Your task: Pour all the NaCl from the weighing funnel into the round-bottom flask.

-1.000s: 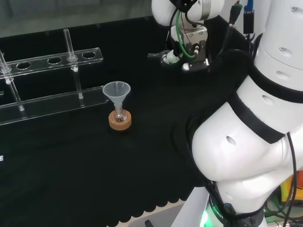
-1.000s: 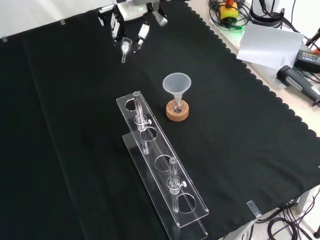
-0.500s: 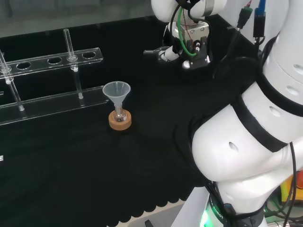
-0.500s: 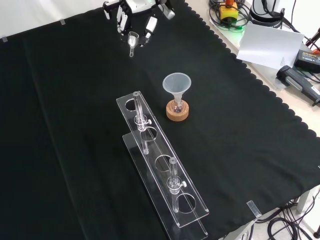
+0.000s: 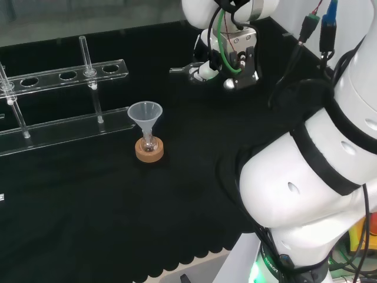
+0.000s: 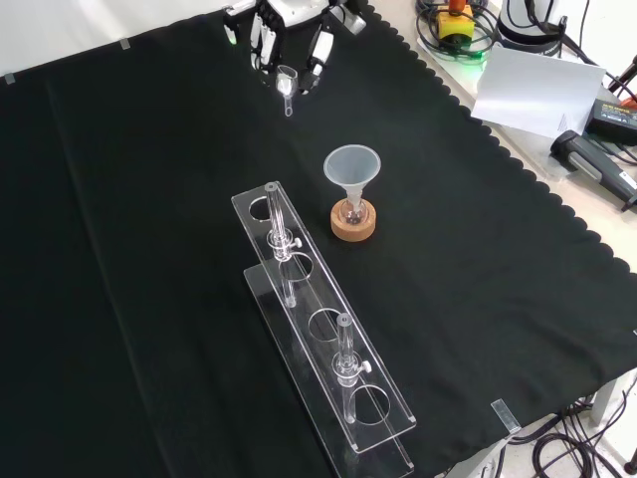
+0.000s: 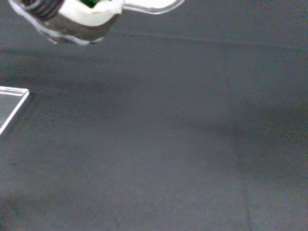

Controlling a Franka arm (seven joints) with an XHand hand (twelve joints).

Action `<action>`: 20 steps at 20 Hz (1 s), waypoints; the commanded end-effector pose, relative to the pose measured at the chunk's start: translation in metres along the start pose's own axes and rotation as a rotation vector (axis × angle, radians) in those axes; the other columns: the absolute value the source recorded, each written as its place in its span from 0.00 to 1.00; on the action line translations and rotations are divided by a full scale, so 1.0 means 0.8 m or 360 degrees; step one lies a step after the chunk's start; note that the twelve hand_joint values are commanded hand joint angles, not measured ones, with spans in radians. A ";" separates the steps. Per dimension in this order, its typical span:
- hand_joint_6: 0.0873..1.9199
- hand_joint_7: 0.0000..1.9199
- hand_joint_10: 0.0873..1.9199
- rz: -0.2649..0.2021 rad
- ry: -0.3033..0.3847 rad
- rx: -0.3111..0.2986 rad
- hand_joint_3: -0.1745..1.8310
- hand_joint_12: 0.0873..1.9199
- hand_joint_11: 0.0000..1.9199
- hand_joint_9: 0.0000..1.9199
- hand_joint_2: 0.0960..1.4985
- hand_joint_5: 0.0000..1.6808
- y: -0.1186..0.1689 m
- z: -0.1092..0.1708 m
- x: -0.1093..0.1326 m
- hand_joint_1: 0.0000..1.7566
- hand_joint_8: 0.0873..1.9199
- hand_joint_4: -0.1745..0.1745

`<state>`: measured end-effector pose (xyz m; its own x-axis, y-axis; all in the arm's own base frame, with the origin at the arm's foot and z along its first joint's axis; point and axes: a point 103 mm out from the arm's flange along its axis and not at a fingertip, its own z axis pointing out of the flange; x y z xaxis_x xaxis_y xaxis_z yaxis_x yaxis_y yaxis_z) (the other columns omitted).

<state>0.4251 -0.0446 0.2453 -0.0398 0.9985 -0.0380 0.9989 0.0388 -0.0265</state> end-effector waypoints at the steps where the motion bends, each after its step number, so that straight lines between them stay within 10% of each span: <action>1: 0.14 0.82 0.03 -0.0082 -0.0003 0.0004 0.21 0.80 0.00 0.60 0.53 0.82 -0.009 -0.003 0.015 0.63 0.00 1.00; 20: 0.14 0.82 0.03 -0.0271 -0.0064 0.0094 0.21 0.80 0.00 0.61 0.52 0.82 -0.024 0.010 0.049 0.63 0.00 1.00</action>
<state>0.4023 -0.0083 0.2365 -0.1879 0.9806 -0.0556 0.9796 0.1830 -0.0830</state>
